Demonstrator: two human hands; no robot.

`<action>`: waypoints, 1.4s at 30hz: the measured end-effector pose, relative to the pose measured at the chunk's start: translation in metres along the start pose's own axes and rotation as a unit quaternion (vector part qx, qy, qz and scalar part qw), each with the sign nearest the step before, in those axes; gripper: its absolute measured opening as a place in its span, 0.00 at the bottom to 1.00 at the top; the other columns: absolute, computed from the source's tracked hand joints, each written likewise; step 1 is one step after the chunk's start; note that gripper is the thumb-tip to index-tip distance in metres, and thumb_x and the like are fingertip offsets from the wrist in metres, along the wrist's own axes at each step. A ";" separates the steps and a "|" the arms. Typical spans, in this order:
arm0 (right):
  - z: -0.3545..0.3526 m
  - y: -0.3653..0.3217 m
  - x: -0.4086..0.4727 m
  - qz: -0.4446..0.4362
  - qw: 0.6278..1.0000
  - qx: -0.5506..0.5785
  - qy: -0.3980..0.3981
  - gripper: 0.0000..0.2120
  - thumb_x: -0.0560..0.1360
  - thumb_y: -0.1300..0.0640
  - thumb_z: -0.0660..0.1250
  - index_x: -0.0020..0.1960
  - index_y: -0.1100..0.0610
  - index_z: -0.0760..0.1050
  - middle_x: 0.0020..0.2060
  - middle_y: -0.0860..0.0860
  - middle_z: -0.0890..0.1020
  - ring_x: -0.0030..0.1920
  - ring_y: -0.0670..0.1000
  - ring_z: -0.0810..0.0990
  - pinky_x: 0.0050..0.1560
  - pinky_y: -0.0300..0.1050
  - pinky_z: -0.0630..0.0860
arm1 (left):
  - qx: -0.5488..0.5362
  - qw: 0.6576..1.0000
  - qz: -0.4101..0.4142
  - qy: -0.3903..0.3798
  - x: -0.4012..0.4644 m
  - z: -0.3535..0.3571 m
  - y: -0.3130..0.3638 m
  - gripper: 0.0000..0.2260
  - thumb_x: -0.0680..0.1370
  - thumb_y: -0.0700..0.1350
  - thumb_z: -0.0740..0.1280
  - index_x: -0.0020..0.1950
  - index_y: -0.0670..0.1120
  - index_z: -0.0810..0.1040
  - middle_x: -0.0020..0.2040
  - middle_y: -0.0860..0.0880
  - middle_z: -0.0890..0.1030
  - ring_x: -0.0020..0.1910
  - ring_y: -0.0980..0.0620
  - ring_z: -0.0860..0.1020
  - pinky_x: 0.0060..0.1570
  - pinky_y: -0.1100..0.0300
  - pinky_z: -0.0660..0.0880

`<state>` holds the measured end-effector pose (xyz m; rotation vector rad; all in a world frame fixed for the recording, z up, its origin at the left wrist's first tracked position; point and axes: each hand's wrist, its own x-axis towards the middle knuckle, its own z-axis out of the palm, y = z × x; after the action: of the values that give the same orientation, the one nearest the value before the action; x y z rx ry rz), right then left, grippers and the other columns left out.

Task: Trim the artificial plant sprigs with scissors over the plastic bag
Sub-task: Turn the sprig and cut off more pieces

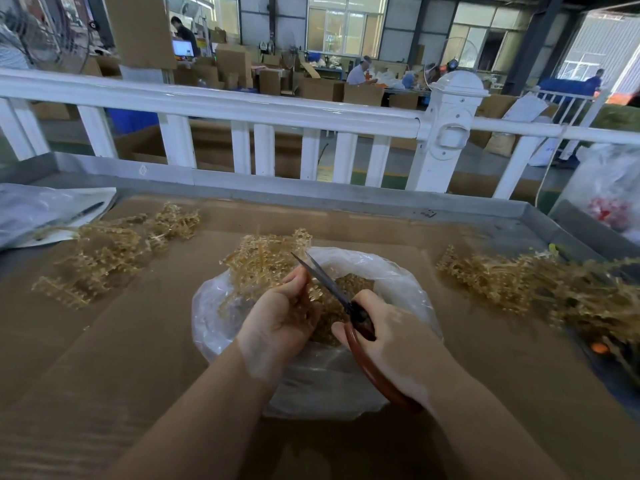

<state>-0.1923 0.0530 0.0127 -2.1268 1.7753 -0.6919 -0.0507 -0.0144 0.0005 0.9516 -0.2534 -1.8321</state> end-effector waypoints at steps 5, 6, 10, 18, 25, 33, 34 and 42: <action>-0.001 0.000 0.001 -0.016 0.999 -0.032 0.010 0.12 0.76 0.39 0.61 0.46 0.47 0.66 0.36 0.45 0.75 0.39 0.43 0.74 0.40 0.37 0.69 | 0.008 1.000 -0.001 0.000 0.002 -0.002 -0.001 0.08 0.77 0.39 0.64 0.43 0.49 0.80 0.30 0.55 0.81 0.39 0.56 0.74 0.41 0.61 0.68; -0.001 0.000 0.002 -0.017 0.999 -0.035 0.012 0.13 0.76 0.39 0.61 0.46 0.47 0.66 0.36 0.46 0.75 0.39 0.44 0.74 0.40 0.38 0.70 | 0.010 1.000 -0.002 -0.002 0.002 -0.002 -0.002 0.08 0.77 0.39 0.64 0.42 0.49 0.80 0.29 0.55 0.81 0.37 0.56 0.75 0.41 0.61 0.69; -0.001 -0.002 0.003 -0.026 0.997 -0.067 0.021 0.12 0.76 0.39 0.60 0.45 0.47 0.64 0.36 0.46 0.75 0.38 0.45 0.73 0.37 0.37 0.68 | 0.018 1.000 -0.006 -0.007 0.002 -0.004 -0.004 0.08 0.77 0.39 0.65 0.42 0.49 0.80 0.27 0.54 0.80 0.31 0.57 0.76 0.40 0.63 0.68; -0.004 -0.001 0.001 -0.019 0.997 -0.074 -0.013 0.13 0.77 0.39 0.60 0.46 0.48 0.66 0.37 0.46 0.76 0.38 0.44 0.74 0.38 0.37 0.68 | 0.017 1.000 0.001 -0.001 0.003 -0.005 -0.005 0.08 0.78 0.39 0.63 0.44 0.49 0.79 0.39 0.53 0.82 0.42 0.55 0.75 0.40 0.61 0.68; -0.002 -0.008 0.001 -0.021 0.996 -0.090 0.005 0.13 0.77 0.40 0.59 0.44 0.48 0.62 0.35 0.45 0.74 0.37 0.46 0.74 0.37 0.38 0.67 | 0.019 1.000 0.002 -0.021 0.002 -0.004 -0.008 0.09 0.78 0.38 0.63 0.41 0.48 0.78 0.29 0.54 0.82 0.33 0.57 0.79 0.33 0.62 0.73; 0.008 -0.009 -0.001 -0.037 0.991 -0.122 0.037 0.09 0.78 0.44 0.56 0.46 0.47 0.60 0.35 0.44 0.73 0.38 0.45 0.73 0.32 0.33 0.62 | 0.013 1.000 0.000 -0.010 0.002 -0.005 -0.009 0.10 0.78 0.38 0.63 0.40 0.49 0.78 0.31 0.53 0.83 0.37 0.56 0.79 0.38 0.62 0.69; 0.007 -0.008 -0.001 -0.031 0.992 -0.118 0.039 0.09 0.78 0.44 0.57 0.46 0.47 0.61 0.36 0.44 0.74 0.38 0.45 0.73 0.33 0.33 0.62 | 0.012 1.000 0.001 -0.013 0.003 -0.005 -0.009 0.10 0.78 0.38 0.63 0.39 0.49 0.78 0.30 0.53 0.83 0.34 0.56 0.80 0.36 0.62 0.71; -0.008 -0.007 0.014 0.075 0.983 0.162 -0.046 0.08 0.75 0.46 0.66 0.47 0.50 0.73 0.38 0.47 0.79 0.35 0.43 0.77 0.37 0.36 0.70 | 0.009 0.998 0.027 -0.058 0.005 -0.009 -0.011 0.12 0.77 0.36 0.64 0.36 0.46 0.80 0.34 0.48 0.81 0.32 0.55 0.81 0.34 0.63 0.80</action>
<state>-0.1891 0.0418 0.0249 -1.7633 1.6261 -0.7702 -0.0524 -0.0120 -0.0142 0.8433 -0.3640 -1.8403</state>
